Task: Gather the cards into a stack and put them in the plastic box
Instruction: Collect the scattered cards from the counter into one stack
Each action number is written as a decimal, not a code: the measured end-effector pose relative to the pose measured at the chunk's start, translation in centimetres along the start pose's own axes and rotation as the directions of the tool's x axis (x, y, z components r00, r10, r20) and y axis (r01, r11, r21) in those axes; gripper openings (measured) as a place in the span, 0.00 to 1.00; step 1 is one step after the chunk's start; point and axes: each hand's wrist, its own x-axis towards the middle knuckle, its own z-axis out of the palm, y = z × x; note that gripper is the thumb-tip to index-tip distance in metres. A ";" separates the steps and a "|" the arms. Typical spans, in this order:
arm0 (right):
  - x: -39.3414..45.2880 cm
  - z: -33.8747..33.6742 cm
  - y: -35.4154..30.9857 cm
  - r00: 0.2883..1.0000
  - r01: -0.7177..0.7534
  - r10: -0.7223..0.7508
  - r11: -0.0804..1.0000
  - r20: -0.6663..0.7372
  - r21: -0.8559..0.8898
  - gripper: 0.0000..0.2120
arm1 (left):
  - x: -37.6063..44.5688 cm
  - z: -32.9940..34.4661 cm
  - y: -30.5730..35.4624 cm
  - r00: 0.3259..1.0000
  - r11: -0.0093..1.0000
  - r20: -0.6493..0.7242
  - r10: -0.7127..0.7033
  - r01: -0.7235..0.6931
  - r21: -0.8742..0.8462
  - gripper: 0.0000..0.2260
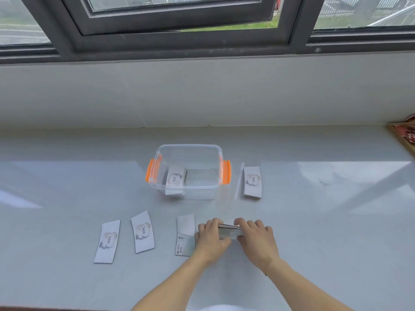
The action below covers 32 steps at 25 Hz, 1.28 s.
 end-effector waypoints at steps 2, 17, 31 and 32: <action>0.0 0.1 -0.1 0.998 0.056 -0.056 0.996 -0.007 -0.072 0.13 | 0.4 0.1 -0.6 0.998 0.980 -0.008 0.056 -0.054 0.193 0.21; 0.9 0.6 -0.4 0.990 0.139 -0.141 0.987 -0.016 -0.082 0.16 | 1.4 -7.9 -8.0 0.986 0.864 0.036 0.165 -0.162 0.476 0.45; -0.1 0.5 -1.0 0.987 0.148 -0.157 0.974 -0.040 -0.170 0.12 | 2.1 -9.2 -4.9 0.944 0.852 -0.272 -0.186 0.017 -0.523 0.13; -0.2 0.5 -1.0 0.984 0.154 -0.166 0.974 -0.058 -0.166 0.11 | 1.9 -8.6 -4.7 0.956 0.858 -0.248 -0.155 0.006 -0.514 0.14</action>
